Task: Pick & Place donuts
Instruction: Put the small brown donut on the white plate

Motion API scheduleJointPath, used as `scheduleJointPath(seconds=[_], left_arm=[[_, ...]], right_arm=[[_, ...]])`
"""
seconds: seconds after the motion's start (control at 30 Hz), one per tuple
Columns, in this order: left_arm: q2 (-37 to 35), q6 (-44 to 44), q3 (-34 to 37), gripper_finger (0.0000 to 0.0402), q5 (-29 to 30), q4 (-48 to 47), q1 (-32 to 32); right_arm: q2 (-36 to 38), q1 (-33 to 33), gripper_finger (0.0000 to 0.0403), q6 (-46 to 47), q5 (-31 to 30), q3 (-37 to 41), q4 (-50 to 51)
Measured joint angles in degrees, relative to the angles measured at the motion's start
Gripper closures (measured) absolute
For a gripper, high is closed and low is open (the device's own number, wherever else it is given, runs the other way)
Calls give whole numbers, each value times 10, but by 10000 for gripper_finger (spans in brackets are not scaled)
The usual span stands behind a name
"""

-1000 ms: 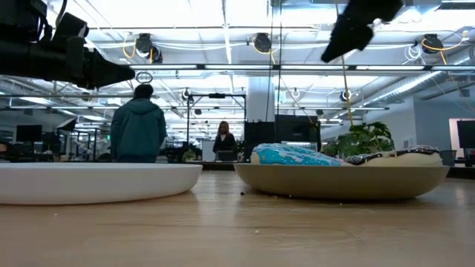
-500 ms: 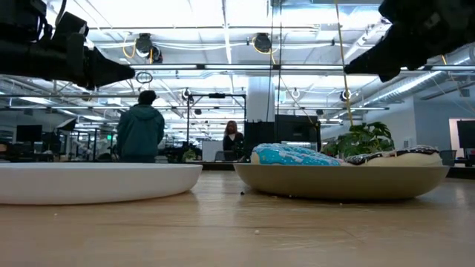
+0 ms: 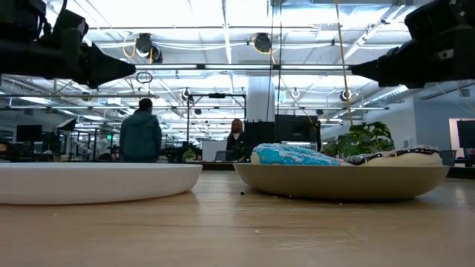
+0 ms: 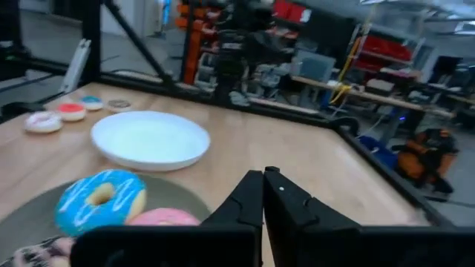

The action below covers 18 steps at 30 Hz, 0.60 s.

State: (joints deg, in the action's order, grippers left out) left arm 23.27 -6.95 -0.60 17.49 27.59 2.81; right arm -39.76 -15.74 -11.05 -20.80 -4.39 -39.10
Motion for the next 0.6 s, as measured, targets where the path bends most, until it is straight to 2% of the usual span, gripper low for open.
scheduleJointPath(seconds=[0.1,0.27,0.33,0.4,0.5,0.6], left_arm=[[0,22,0,350,-30,-3,0],[0,35,0,350,-111,2,-4],[0,70,0,350,-132,15,-9],[0,108,-2,350,-128,12,-15],[0,131,-42,350,-116,-122,-30],[15,173,-109,350,-65,-299,-54]], right_arm=[[31,10,402,-26,4,1,-3],[74,15,402,-66,105,0,-7],[90,15,402,-76,103,0,-6],[101,15,402,-88,101,0,-7],[110,15,402,-101,100,3,-1],[110,15,402,-107,89,7,-1]])
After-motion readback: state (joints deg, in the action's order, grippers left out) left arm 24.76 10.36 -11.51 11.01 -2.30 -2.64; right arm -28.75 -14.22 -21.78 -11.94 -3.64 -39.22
